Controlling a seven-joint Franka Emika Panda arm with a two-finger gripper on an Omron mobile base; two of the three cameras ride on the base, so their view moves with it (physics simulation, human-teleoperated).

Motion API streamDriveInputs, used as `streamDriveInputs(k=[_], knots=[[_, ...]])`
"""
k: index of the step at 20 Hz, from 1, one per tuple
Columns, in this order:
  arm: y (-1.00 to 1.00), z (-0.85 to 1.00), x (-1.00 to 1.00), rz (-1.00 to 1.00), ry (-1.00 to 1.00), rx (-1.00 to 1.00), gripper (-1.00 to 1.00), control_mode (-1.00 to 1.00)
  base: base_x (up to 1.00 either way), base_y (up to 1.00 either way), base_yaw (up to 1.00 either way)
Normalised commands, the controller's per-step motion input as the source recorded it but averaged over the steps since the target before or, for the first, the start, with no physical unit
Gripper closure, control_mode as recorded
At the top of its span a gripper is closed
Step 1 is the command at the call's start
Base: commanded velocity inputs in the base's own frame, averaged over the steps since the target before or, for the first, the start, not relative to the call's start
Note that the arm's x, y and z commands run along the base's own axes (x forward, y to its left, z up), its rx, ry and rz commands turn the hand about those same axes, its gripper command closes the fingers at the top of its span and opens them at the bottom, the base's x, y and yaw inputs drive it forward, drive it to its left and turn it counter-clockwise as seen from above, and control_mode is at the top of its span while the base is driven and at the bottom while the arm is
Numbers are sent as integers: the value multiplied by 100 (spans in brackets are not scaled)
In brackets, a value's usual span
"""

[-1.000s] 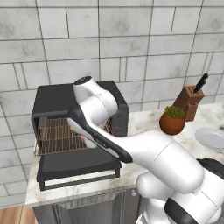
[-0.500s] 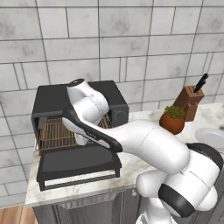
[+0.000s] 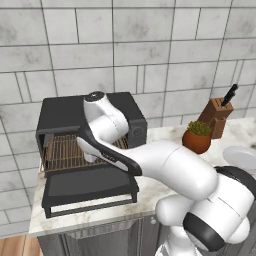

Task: Open the toaster oven door. Place the bread on the bottom rack in the toaster oven and place the steak on the top rack.

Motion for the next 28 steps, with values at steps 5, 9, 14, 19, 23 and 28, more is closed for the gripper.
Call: streamDriveInputs(k=[5, 9, 14, 19, 23, 28], knots=[[0, -40, 6, -6, -12, 7, -100, -100, 0, 0, 0], [1, 16, 3, -11, -3, 5, -100, -100, 0, 0, 0], [5, 29, -32, -15, 0, 0, -100, -100, 0, 0, 0], [1, -7, -69, -33, 1, 0, -100, -100, 0, 0, 0], [7, -55, 26, -37, 5, 0, -100, -100, 0, 0, 0], [22, -46, 44, -33, 3, 0, -100, -100, 0, 0, 0]])
